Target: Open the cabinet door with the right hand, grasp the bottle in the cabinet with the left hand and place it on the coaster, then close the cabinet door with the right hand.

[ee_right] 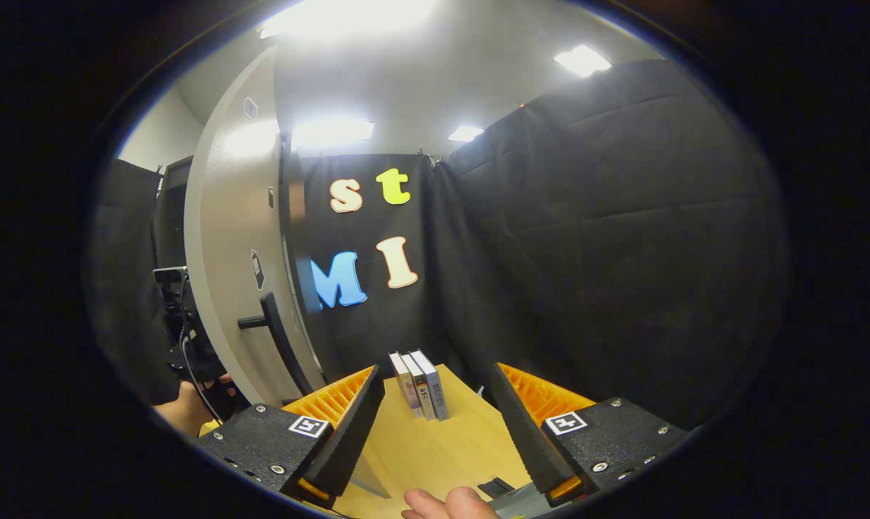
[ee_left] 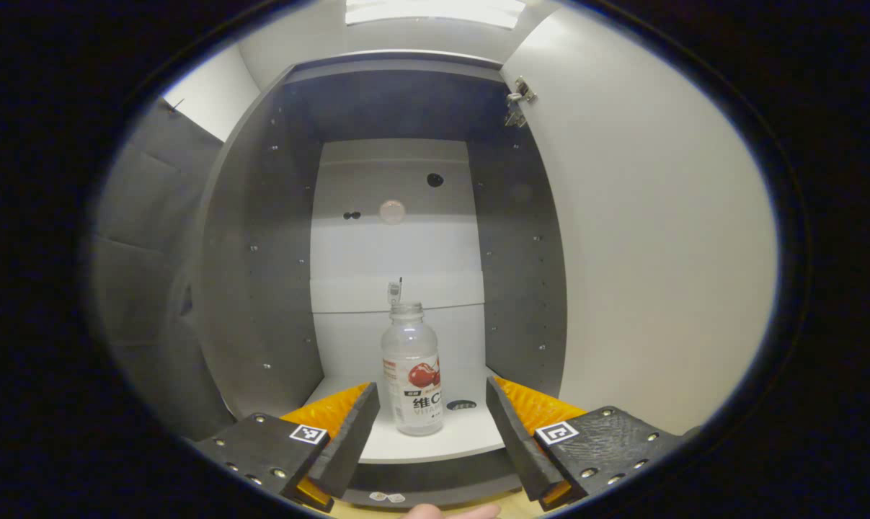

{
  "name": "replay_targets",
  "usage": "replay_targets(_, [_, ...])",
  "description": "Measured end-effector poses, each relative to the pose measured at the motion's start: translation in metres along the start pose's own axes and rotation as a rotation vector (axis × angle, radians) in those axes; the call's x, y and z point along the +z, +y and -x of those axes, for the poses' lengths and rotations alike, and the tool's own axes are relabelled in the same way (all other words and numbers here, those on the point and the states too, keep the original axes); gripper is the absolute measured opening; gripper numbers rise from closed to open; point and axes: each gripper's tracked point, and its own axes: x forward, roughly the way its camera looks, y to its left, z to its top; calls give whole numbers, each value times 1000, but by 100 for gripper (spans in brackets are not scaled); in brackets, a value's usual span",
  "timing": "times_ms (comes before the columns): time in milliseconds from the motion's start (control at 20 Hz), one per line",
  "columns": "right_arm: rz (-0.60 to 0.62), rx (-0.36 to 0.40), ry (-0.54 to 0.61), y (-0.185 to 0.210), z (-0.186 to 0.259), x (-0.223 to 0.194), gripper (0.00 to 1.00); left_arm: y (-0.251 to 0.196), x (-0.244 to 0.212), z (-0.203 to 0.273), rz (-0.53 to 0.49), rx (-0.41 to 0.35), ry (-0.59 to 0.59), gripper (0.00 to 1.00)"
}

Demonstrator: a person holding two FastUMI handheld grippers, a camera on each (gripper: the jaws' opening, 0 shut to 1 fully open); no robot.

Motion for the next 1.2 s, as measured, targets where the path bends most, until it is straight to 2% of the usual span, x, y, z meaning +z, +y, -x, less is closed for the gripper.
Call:
replay_targets(50, [28,-62,-8,-11,-3,-1,93,0,-3,-8,-10,-1,-3,89])
replay_targets(150, [104,-186,-27,-35,-8,-4,93,3,0,-24,-45,18,-25,89])
replay_targets(250, [170,-245,-23,-35,-10,-8,93,7,2,-36,-46,15,-45,86])
replay_targets(350, [225,-256,-19,-21,-15,-12,91,14,5,-47,-49,29,-66,87])
replay_targets(500, [306,-277,-47,-11,-18,-9,93,22,5,-63,-33,41,-77,89])
replay_targets(600, [344,-288,-68,-6,-18,-6,94,34,1,-75,-11,67,-73,86])
replay_targets(900, [319,-318,-31,-8,-25,-15,95,25,-18,-104,-4,30,-29,89])
replay_targets(1000, [304,-332,-19,-12,-21,-18,95,28,-22,-104,13,39,-26,89])
replay_targets(1150, [310,-336,-11,-16,-17,-19,96,26,-19,-98,17,55,-14,77])
replay_targets(1200, [319,-335,-11,-17,-18,-20,96,26,-18,-97,27,50,-10,76])
